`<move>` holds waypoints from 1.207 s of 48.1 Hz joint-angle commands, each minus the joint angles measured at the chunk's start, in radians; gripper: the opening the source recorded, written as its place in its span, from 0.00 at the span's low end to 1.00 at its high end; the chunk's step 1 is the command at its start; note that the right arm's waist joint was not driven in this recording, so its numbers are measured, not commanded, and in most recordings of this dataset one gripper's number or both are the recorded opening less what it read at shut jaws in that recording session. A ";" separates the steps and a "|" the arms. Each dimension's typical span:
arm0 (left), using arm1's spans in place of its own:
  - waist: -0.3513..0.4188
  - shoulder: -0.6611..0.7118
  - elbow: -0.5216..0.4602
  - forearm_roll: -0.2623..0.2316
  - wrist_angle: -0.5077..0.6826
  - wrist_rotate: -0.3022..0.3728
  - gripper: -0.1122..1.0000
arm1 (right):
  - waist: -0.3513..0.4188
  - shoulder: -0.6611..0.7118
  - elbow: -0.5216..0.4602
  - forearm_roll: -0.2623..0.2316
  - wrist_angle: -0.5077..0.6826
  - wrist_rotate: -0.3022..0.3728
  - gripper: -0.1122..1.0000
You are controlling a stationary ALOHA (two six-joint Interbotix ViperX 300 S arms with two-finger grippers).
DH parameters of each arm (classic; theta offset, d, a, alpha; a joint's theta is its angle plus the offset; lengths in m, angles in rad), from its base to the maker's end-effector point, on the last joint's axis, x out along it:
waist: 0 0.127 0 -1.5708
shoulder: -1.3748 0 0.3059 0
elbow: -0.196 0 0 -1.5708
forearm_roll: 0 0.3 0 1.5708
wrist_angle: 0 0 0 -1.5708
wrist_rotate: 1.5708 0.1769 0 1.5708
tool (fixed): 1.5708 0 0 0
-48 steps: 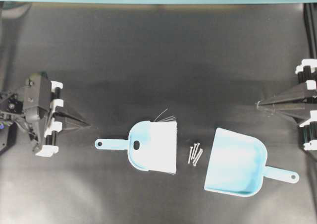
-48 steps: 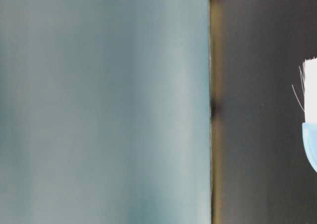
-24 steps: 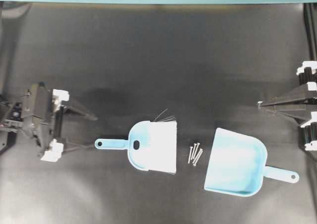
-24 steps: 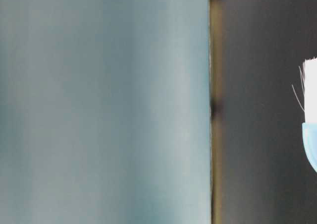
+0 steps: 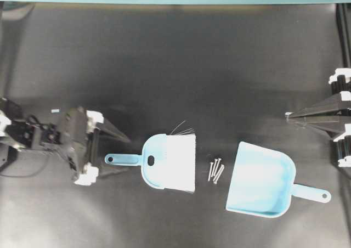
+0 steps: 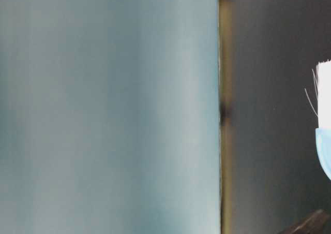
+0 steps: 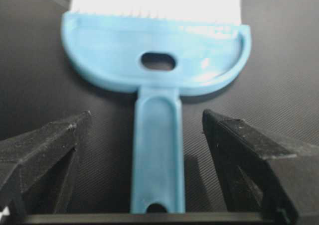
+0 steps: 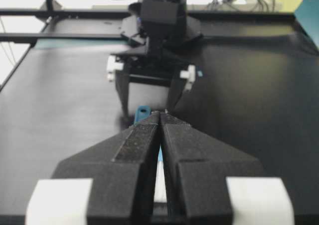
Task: Hold the dustpan with a person, while the left arm uses a hand brush to gather the screws into the dustpan.
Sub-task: 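Move the left gripper toward the light-blue hand brush handle, then close the left gripper on the brush handle and lift it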
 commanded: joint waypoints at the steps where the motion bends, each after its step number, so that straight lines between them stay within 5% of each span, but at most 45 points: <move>1: -0.017 0.012 -0.021 0.003 -0.005 0.008 0.88 | 0.000 0.002 -0.006 0.003 -0.005 0.008 0.10; 35: -0.017 0.064 -0.097 0.003 0.229 0.021 0.86 | 0.002 0.002 0.006 0.003 -0.009 0.009 0.10; 40: -0.017 0.064 -0.115 0.003 0.314 0.021 0.75 | 0.002 0.002 0.012 0.003 -0.006 0.009 0.10; 49: -0.018 0.040 -0.133 0.002 0.430 0.025 0.39 | 0.000 -0.006 0.031 0.003 0.002 -0.011 0.10; 58: -0.015 -0.060 -0.143 0.003 0.535 0.029 0.38 | 0.002 -0.040 0.057 0.003 0.110 -0.011 0.10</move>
